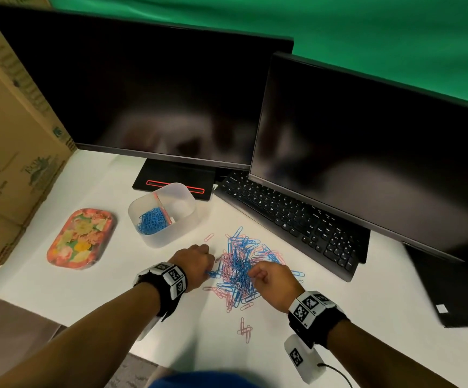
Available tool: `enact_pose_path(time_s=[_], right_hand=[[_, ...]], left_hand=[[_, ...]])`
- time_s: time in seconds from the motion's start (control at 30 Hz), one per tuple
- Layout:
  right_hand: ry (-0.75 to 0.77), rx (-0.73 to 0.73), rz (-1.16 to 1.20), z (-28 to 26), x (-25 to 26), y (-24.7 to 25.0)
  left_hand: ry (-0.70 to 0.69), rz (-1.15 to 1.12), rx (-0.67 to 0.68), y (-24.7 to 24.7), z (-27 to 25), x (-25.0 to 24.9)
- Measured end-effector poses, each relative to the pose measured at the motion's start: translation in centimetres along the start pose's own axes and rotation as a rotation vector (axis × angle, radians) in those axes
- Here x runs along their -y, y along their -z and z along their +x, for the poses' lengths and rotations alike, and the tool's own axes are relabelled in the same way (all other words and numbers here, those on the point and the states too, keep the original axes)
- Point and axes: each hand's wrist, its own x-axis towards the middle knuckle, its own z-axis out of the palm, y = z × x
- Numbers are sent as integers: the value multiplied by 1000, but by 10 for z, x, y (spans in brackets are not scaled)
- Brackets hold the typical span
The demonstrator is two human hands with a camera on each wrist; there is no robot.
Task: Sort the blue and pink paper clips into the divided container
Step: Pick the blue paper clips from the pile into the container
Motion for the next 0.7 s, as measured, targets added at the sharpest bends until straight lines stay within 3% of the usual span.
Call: enact_pose_path(time_s=[0.2,0.47,0.7], right_hand=[[28,-14,-85,-5,-9,1],[501,146,-608,-14,-2,-17],[601,180,-827,11,-4,-37]], left_hand=[[49,-15,4,-4,0,-3],[93,-83,5,-2,5,-6],[202,-206,19,-8,6,-6]])
